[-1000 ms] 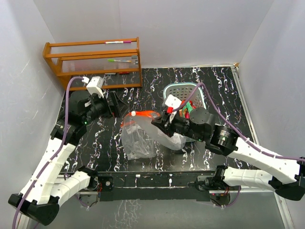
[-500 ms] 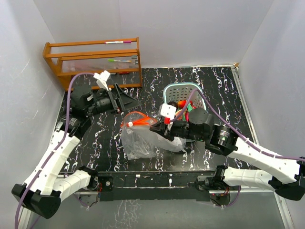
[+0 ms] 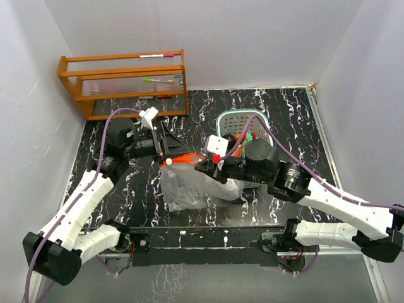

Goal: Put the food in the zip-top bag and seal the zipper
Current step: Open the zipper of the food storage bag.

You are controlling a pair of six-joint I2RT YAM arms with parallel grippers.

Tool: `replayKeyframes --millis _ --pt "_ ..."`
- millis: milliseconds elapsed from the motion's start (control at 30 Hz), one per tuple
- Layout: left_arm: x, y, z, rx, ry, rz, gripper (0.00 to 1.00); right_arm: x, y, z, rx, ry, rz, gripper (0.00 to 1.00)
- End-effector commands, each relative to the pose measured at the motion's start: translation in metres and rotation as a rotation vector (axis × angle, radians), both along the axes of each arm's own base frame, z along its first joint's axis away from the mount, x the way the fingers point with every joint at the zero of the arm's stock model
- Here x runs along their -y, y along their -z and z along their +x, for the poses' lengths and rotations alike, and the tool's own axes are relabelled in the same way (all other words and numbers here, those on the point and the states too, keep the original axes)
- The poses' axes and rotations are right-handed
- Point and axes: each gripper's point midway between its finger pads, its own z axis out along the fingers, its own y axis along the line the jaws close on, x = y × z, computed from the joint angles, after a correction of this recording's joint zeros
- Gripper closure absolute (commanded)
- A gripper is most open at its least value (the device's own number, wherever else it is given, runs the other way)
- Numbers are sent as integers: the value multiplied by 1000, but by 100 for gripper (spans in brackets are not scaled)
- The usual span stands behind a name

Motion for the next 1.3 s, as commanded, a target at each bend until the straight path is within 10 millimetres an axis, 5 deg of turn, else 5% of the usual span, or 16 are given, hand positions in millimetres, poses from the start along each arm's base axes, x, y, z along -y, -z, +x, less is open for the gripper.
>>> replayKeyframes --millis 0,467,967,1267 --pt "5 -9 -13 -7 79 -52 14 -1 -37 3 67 3 80 92" --pt "12 -18 -18 -27 152 -146 14 -3 -33 11 75 34 57 92" --pt "11 19 -28 -93 206 -95 17 -1 -36 17 83 67 60 92" --pt "12 27 -29 -97 227 -107 32 5 -45 28 110 138 96 92"
